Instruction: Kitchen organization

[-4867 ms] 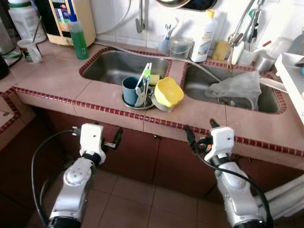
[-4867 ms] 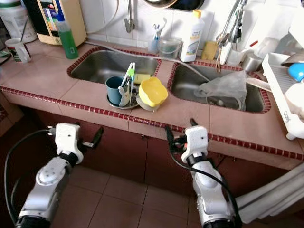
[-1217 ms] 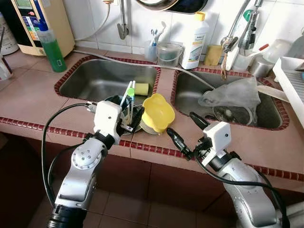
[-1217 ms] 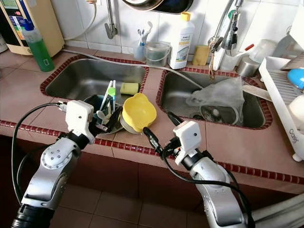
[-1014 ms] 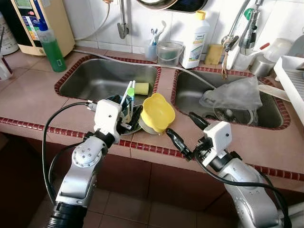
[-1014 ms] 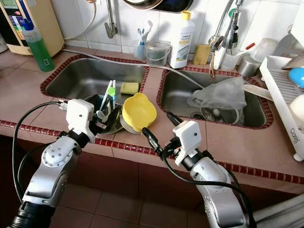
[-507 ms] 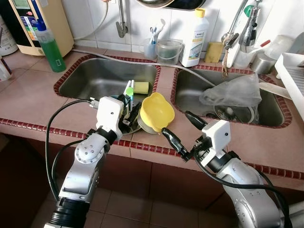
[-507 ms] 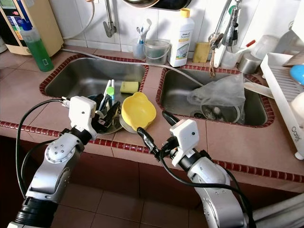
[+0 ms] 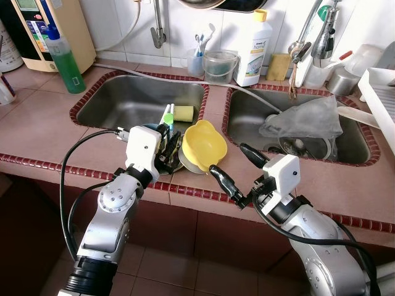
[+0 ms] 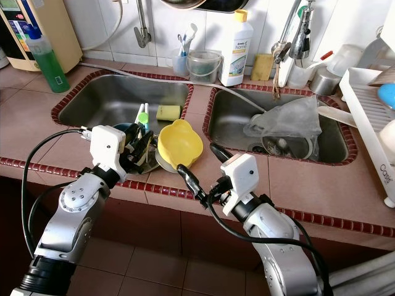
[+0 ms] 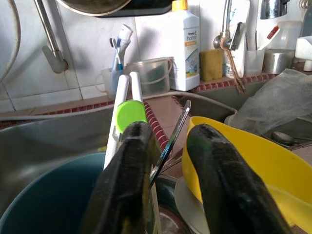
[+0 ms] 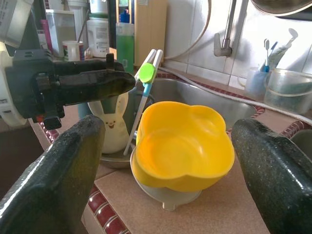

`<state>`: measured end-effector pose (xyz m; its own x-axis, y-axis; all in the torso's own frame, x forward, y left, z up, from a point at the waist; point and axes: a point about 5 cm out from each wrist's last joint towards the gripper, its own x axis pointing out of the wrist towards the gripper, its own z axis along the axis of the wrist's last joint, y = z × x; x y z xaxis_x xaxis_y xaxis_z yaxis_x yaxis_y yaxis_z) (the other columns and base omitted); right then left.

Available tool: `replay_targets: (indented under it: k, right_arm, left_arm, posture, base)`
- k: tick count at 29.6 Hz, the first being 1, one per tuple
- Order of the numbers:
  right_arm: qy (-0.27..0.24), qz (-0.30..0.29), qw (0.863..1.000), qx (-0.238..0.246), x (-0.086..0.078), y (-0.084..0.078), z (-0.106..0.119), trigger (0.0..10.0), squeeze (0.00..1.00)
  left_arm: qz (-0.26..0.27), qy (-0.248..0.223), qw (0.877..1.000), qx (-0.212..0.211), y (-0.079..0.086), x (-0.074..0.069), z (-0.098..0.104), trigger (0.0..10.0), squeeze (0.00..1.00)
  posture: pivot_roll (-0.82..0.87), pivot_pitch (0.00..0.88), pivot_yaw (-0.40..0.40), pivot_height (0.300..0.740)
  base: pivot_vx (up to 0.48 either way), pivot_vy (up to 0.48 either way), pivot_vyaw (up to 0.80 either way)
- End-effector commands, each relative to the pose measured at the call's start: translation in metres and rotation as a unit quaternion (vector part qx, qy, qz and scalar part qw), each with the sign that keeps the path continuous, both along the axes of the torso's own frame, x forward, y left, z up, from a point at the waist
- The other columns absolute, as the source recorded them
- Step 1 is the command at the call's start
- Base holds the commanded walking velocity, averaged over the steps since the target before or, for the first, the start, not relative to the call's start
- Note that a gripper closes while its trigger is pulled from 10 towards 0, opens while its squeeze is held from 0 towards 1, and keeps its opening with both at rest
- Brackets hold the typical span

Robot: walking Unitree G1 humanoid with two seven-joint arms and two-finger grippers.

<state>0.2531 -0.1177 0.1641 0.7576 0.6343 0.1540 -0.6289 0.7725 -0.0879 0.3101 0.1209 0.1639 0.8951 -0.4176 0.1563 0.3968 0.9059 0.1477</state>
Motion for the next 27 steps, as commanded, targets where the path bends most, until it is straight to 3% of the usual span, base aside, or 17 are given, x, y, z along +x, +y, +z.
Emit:
replay_targets:
  k: [1,27]
  right_arm:
    - [-0.006,0.002,1.0,0.004,0.0004,0.0006,0.0051,10.0,0.0]
    - [-0.011,0.011,1.0,0.002,0.0029,0.0049,0.0066,10.0,0.0]
  left_arm:
    - [0.005,-0.003,1.0,0.004,0.0008,-0.0009,-0.0011,0.0,0.0]
    - [0.003,-0.007,1.0,0.002,-0.0012,-0.0016,-0.0007,0.0,0.0]
  posture:
    - [-0.09,0.059,0.025,0.74]
    - [-0.08,0.035,0.015,0.74]
  base:
    - [0.0,0.0,0.0]
    - [0.0,0.0,0.0]
